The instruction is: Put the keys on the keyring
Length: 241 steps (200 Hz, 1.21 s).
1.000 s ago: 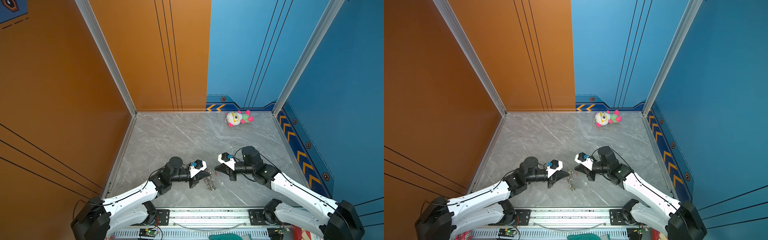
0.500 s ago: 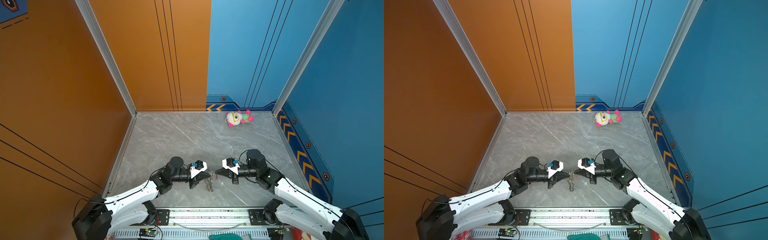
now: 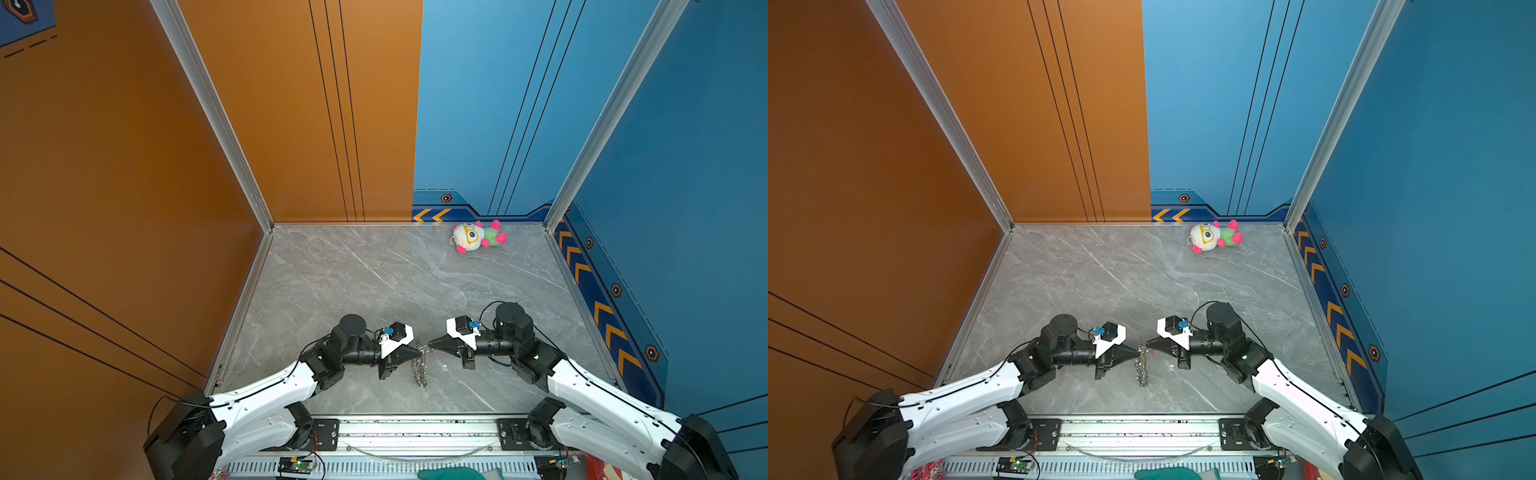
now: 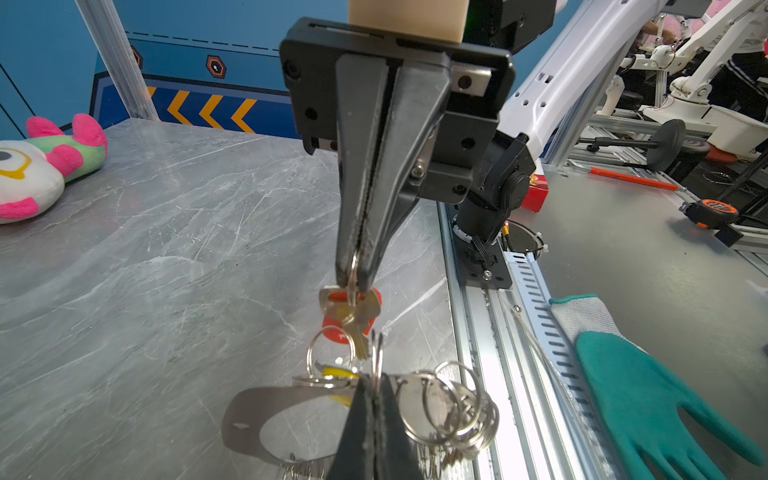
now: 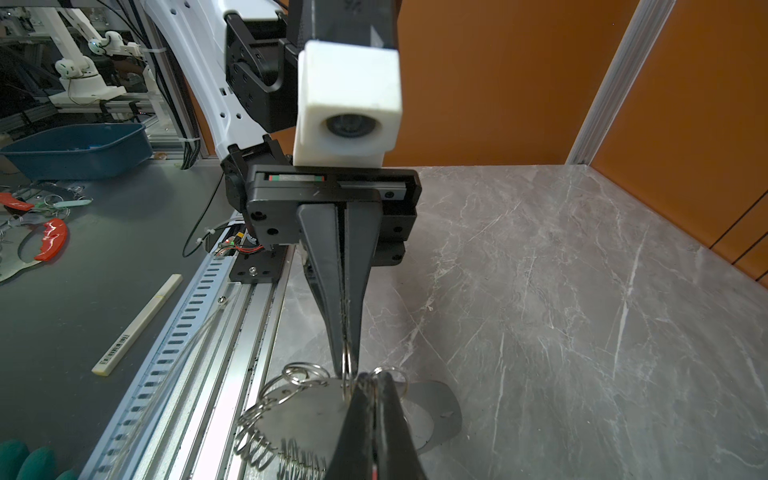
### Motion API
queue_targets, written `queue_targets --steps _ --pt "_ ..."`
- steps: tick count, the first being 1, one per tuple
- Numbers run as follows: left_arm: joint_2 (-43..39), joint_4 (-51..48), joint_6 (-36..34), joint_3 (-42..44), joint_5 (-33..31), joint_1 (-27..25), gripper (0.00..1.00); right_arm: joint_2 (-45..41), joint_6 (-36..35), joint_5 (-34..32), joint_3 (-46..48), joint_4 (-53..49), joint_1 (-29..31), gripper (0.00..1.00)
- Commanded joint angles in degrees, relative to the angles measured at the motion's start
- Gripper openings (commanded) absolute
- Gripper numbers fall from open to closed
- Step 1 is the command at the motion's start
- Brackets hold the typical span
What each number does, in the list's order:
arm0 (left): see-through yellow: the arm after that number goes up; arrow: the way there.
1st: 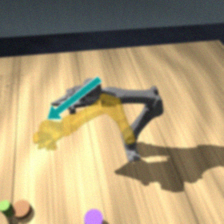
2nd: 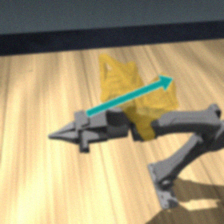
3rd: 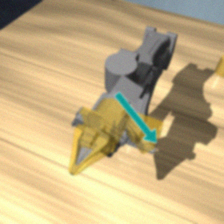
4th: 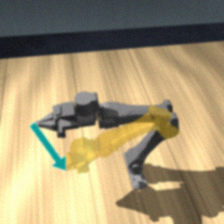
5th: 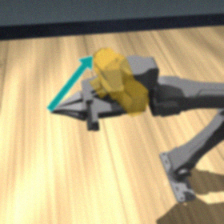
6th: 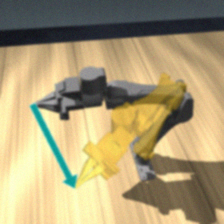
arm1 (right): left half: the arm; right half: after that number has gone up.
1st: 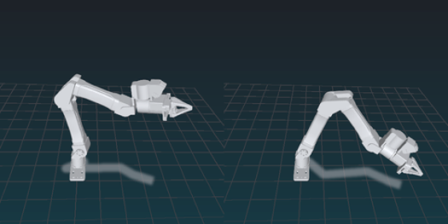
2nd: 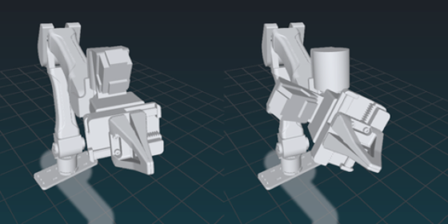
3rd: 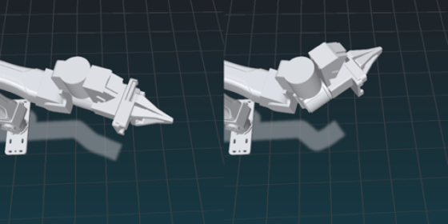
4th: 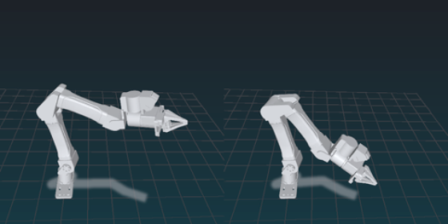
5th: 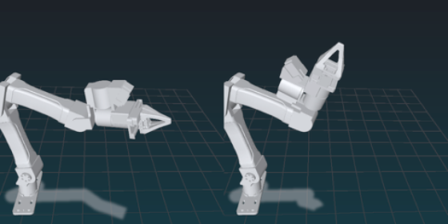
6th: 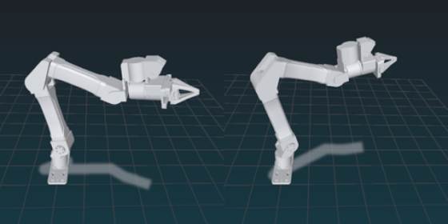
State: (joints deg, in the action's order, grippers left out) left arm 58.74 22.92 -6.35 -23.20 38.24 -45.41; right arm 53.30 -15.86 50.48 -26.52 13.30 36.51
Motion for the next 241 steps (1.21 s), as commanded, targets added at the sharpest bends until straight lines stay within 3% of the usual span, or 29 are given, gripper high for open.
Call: queue_targets --steps 1,241 --pt "-1.7 3.4 0.8 0.9 1.4 0.3 0.0 -0.5 1.6 1.5 1.3 2.6 0.6 0.0" --pt "-1.3 5.1 1.9 1.3 2.9 0.7 0.0 1.0 2.5 3.2 3.8 7.9 2.7 0.0"
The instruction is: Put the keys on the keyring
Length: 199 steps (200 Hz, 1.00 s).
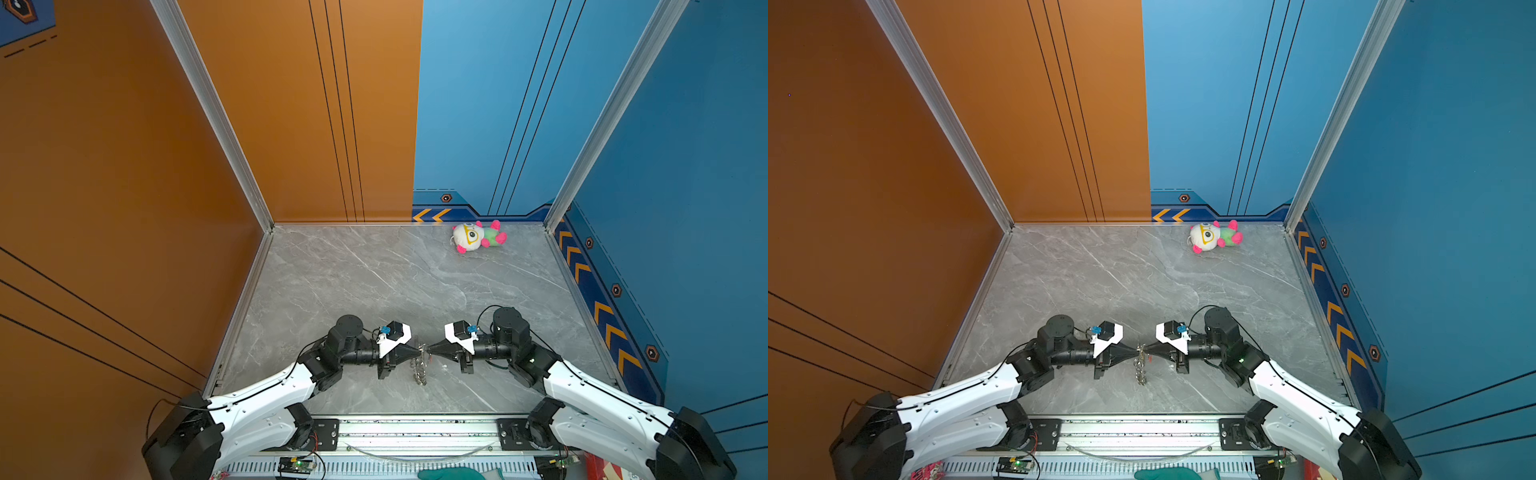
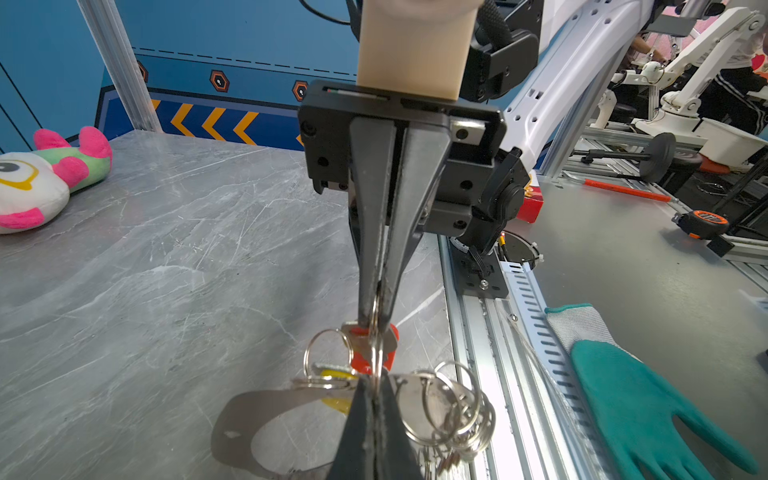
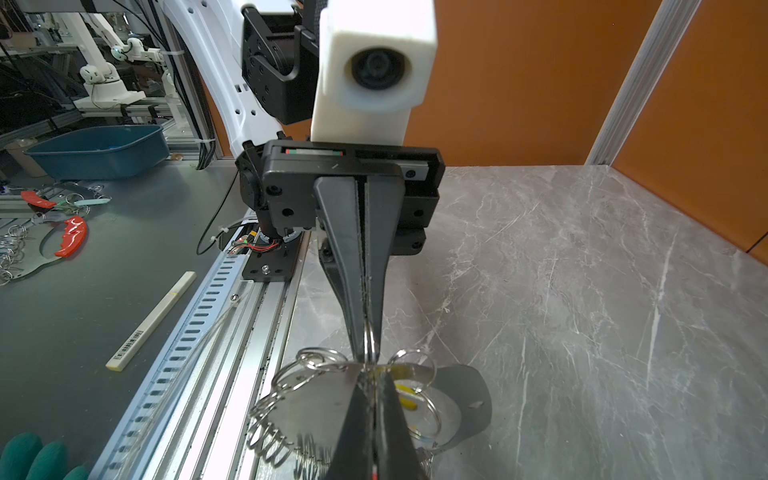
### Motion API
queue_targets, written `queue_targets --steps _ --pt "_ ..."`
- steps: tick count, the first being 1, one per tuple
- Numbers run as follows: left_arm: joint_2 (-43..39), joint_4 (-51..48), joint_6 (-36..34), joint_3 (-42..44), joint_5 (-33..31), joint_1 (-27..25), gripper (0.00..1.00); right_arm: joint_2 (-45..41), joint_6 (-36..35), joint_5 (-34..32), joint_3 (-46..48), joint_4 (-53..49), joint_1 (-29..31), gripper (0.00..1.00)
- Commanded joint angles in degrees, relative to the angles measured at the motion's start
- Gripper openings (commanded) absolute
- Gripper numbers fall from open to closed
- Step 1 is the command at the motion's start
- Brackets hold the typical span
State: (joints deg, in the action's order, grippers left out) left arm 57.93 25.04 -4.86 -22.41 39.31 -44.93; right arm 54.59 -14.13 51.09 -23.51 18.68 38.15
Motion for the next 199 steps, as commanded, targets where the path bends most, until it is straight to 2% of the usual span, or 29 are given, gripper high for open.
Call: queue_targets --steps 1,42,70,104,142,154,164,185,199 --pt "-0.5 3.0 0.5 0.5 1.9 0.2 0.0 -0.3 0.8 2.6 0.8 2.5 1.0 0.0" --pt "-1.0 3.1 0.5 0.7 2.0 0.3 0.0 -1.7 1.8 2.2 1.7 2.5 -0.5 0.0" --pt "-0.6 3.3 0.4 0.8 1.5 0.3 0.0 -1.6 6.7 1.0 1.8 6.6 -0.4 0.0" --pt "-1.2 3.5 0.2 1.2 -2.2 0.4 0.0 -3.4 12.4 -8.1 3.9 10.9 0.3 0.0" --pt "-1.5 3.6 0.0 1.5 -4.9 0.5 0.0 -7.2 15.9 -15.3 4.5 7.7 0.3 0.0" --pt "-1.6 3.6 0.0 1.5 -5.9 0.6 0.0 -7.6 17.8 -18.7 2.5 2.8 0.3 0.0" --pt "-1.9 3.6 -0.1 1.7 -7.1 0.7 0.0 -7.4 18.7 -23.0 -1.0 -5.2 0.7 0.0" --pt "-3.0 3.6 -0.6 2.3 -10.6 0.8 0.0 -5.0 21.1 -38.3 -10.1 -23.5 3.0 0.0" --pt "-3.9 3.7 -0.9 2.7 -13.5 0.9 0.0 -2.6 24.4 -46.1 -15.0 -34.3 4.5 0.0"
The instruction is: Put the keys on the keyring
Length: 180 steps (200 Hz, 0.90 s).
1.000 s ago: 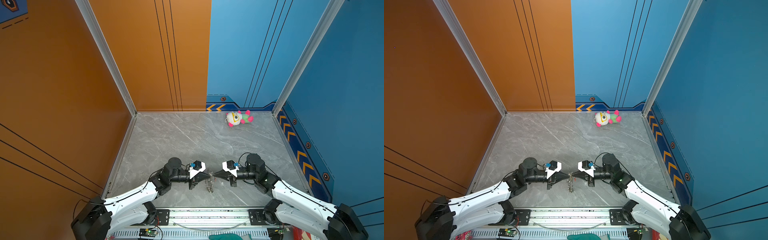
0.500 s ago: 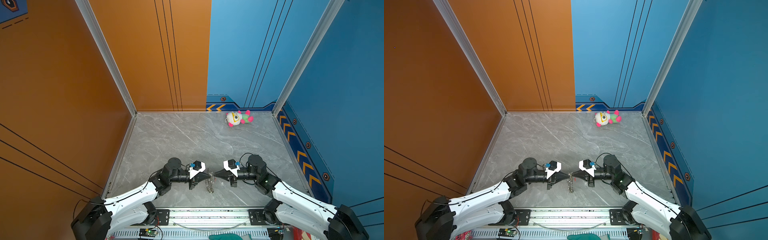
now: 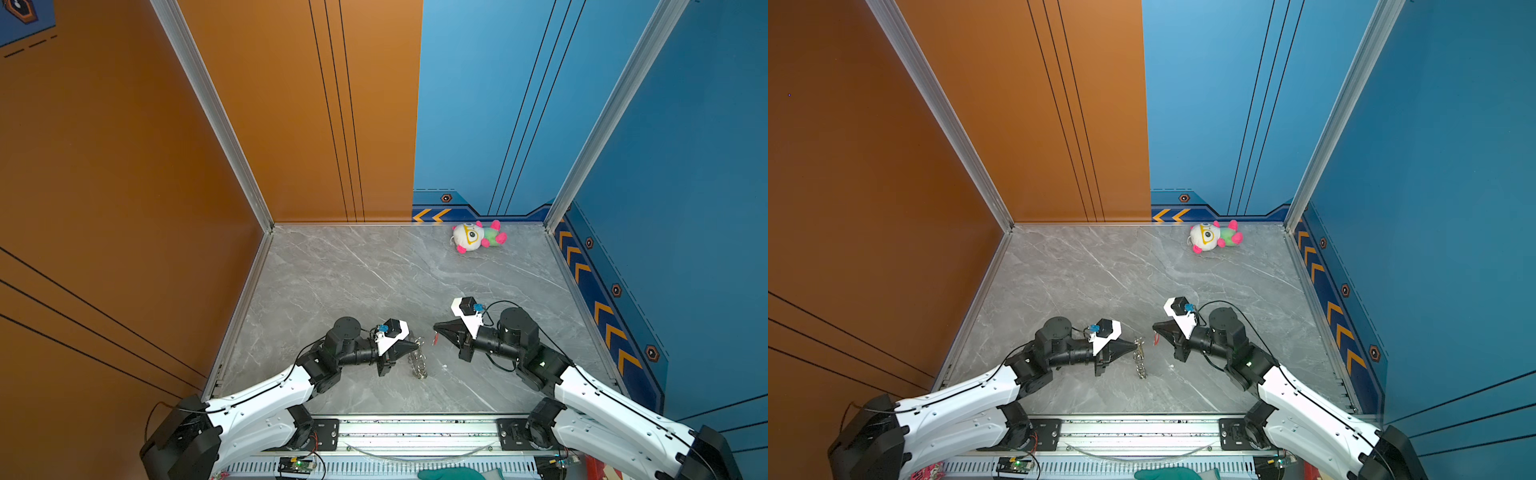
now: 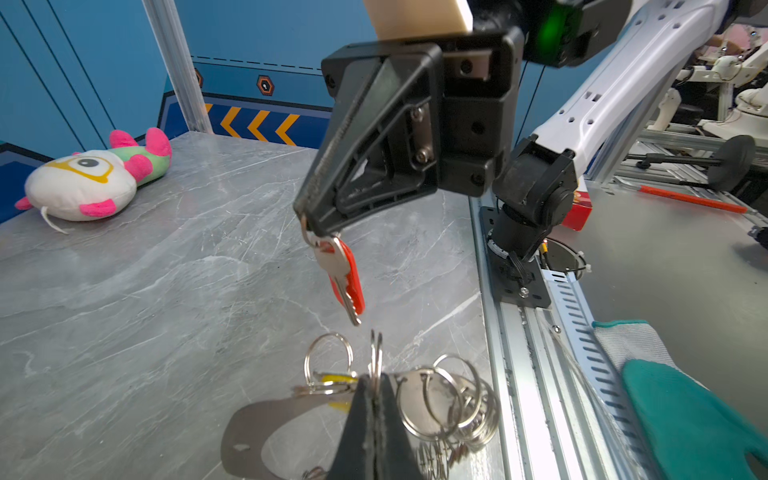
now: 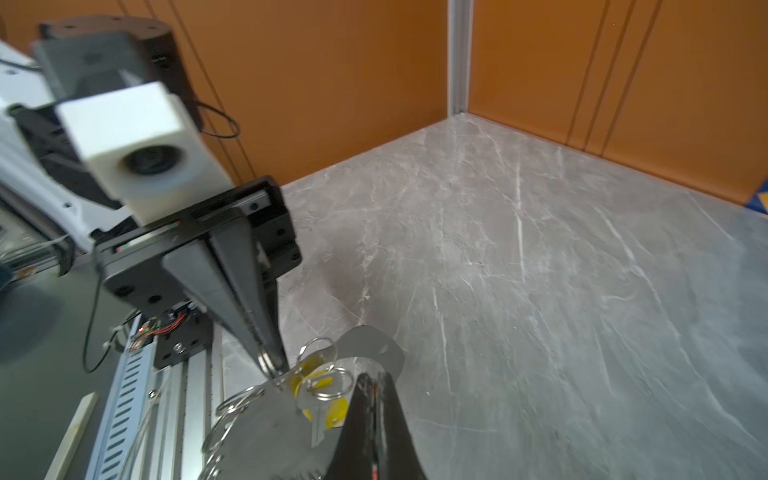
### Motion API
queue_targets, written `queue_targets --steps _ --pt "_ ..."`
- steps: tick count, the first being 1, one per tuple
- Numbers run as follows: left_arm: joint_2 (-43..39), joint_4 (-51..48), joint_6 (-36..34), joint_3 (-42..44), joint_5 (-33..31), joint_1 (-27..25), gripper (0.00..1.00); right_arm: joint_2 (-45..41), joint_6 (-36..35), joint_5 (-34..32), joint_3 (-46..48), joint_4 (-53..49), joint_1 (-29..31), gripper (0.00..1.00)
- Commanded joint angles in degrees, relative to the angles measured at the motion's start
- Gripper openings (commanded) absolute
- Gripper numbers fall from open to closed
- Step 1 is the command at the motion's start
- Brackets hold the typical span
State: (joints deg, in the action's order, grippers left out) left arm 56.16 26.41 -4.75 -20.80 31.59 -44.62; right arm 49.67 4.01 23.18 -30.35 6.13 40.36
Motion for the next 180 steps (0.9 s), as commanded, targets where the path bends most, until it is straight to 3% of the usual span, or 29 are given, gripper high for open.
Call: queue_targets --steps 1,32,70,99,147,180 --pt "-2.2 2.3 -1.0 1.2 -5.9 0.6 0.0 2.5 6.6 -18.8 -8.5 -22.5 2.4 0.0" --pt "-4.0 2.4 -1.5 2.0 -10.1 0.8 0.0 7.2 14.9 -27.0 -15.1 -39.6 6.0 0.0" --pt "-4.7 2.7 -1.4 2.2 -10.6 0.8 0.0 13.3 27.4 -29.9 -20.9 -55.4 10.1 0.0" --pt "-4.7 2.7 -1.3 2.1 -10.3 0.8 0.0 17.8 32.6 -33.0 -24.6 -65.4 13.6 0.0" --pt "-5.9 2.7 -1.2 2.4 -10.5 0.8 0.0 29.2 31.4 -31.1 -28.1 -65.7 13.0 0.0" --pt "-6.6 2.7 -1.2 2.7 -11.0 0.7 0.0 37.1 28.1 -26.0 -30.3 -60.7 10.8 0.0"
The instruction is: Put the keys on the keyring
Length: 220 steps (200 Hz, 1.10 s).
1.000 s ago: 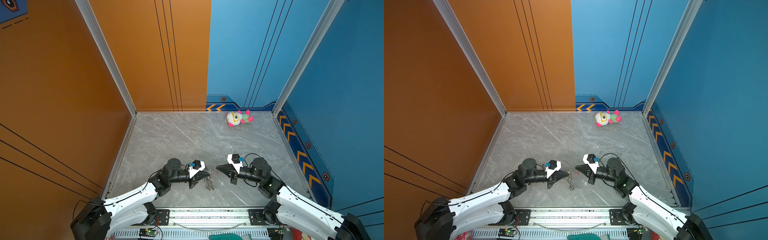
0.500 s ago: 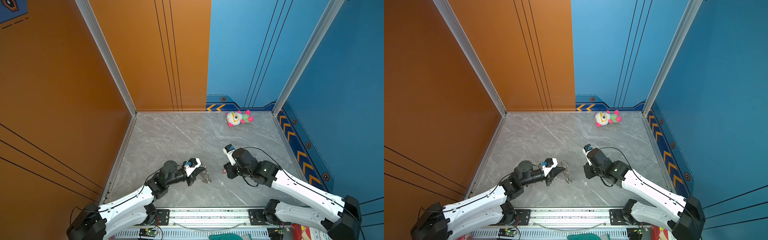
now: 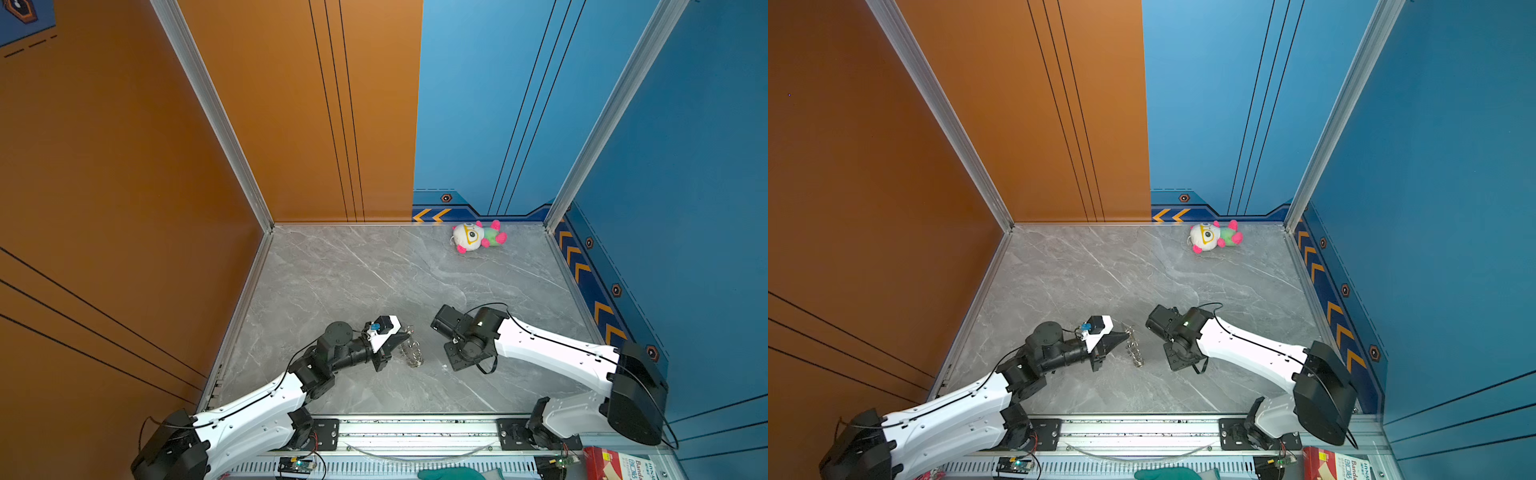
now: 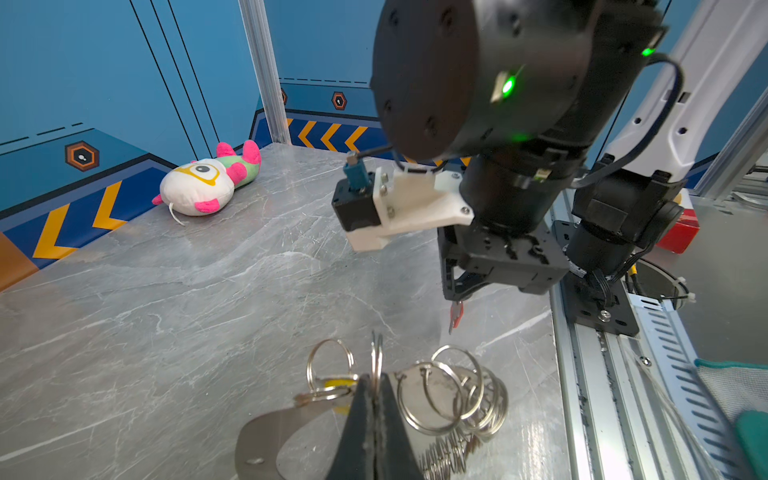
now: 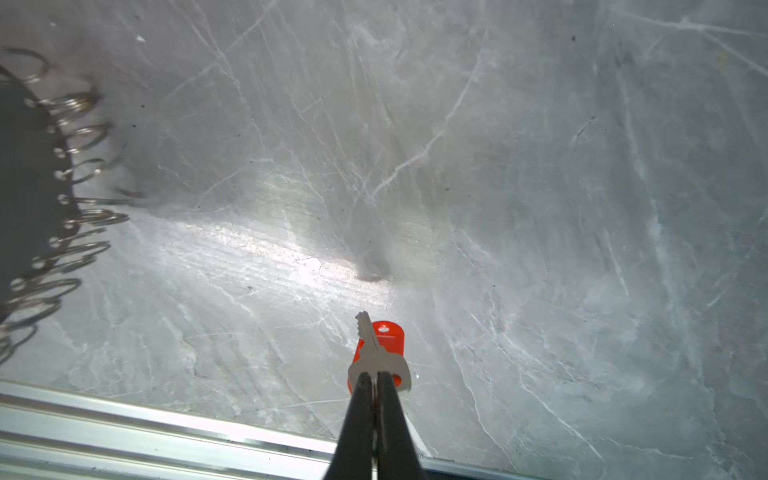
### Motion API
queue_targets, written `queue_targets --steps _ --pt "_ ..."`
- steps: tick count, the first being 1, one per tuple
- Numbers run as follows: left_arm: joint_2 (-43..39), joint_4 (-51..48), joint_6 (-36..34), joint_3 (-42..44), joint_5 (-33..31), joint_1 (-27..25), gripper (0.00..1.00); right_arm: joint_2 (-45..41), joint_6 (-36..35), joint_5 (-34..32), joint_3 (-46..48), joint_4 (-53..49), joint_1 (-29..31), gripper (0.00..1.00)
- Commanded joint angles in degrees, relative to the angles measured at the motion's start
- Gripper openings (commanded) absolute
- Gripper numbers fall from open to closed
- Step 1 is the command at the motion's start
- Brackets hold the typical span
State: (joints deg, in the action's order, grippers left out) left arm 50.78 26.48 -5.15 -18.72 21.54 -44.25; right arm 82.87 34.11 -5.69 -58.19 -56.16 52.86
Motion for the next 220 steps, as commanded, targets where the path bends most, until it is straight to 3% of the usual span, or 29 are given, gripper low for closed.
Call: queue_targets --steps 1,101,121,157,220 --pt "-1.3 2.6 -0.8 0.6 -0.9 0.3 0.0 4.2 -2.1 3.0 -2.5 1.7 -1.7 0.0" --pt "-2.8 2.6 -0.8 1.2 -1.8 0.3 0.0 26.5 -12.6 7.6 -16.9 3.0 -10.2 0.0" --pt "-2.6 2.6 -0.9 1.2 -2.0 0.2 0.0 29.2 -13.6 7.3 -18.8 3.0 -10.4 0.06" --pt "-1.9 2.6 -1.1 1.0 -2.2 0.3 0.0 30.2 -14.8 5.6 -20.1 3.1 -10.4 0.22" --pt "-0.5 2.6 -1.2 0.7 -2.3 0.3 0.0 27.0 -15.6 4.9 -20.0 3.1 -10.4 0.31"
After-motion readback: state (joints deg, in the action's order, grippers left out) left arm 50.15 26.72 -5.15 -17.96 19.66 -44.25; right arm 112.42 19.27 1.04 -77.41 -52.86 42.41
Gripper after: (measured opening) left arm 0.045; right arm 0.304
